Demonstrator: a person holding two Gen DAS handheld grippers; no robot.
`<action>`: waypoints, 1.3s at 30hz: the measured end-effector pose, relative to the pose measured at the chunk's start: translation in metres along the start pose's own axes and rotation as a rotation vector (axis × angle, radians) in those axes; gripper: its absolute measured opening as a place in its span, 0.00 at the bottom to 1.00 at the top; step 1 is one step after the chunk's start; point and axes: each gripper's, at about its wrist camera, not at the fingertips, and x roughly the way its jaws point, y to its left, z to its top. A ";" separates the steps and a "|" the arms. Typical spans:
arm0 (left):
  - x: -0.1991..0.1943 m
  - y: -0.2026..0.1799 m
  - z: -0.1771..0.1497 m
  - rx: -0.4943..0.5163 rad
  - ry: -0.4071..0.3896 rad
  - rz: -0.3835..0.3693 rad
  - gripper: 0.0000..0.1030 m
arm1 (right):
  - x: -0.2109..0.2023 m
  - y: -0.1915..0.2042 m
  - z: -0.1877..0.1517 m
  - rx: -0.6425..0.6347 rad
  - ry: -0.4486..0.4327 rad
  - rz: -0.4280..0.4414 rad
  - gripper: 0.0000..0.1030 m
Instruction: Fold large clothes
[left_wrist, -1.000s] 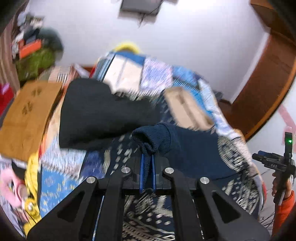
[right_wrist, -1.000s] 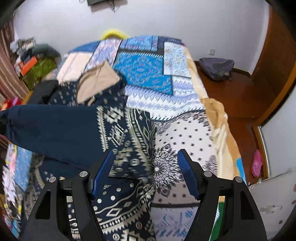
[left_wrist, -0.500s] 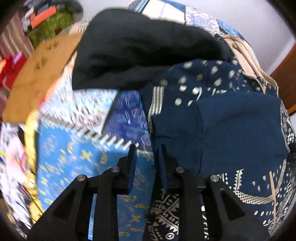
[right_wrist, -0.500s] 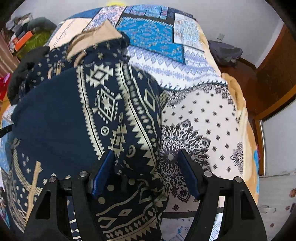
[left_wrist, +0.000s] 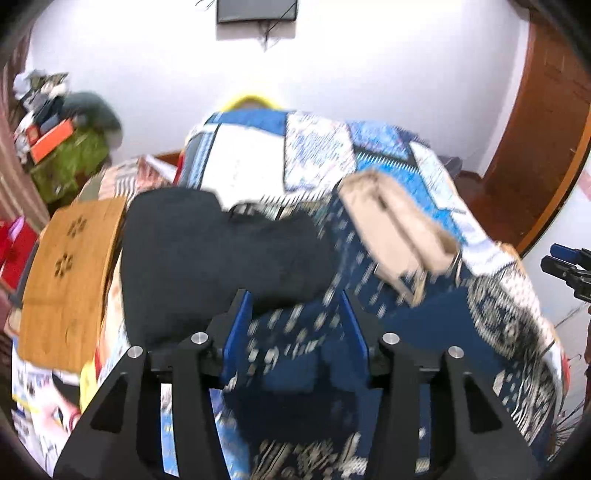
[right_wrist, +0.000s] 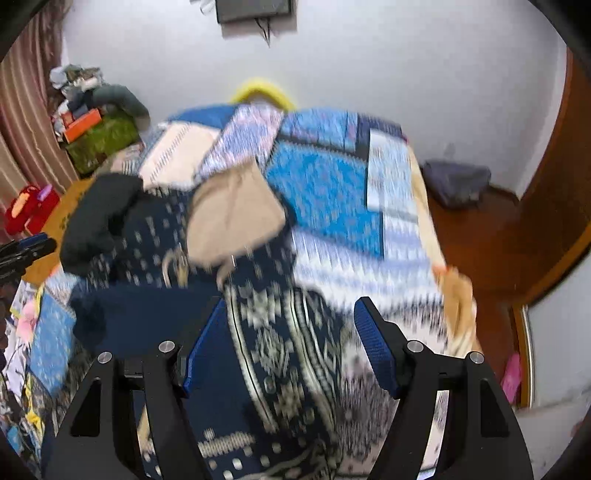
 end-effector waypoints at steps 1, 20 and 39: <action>0.002 -0.007 0.011 0.012 -0.013 0.000 0.47 | -0.002 0.002 0.009 0.005 -0.022 0.015 0.66; 0.175 -0.044 0.088 -0.034 0.159 -0.051 0.47 | 0.162 -0.021 0.063 0.203 0.172 0.109 0.66; 0.194 -0.052 0.076 -0.068 0.196 -0.145 0.08 | 0.183 -0.017 0.054 0.273 0.260 0.232 0.07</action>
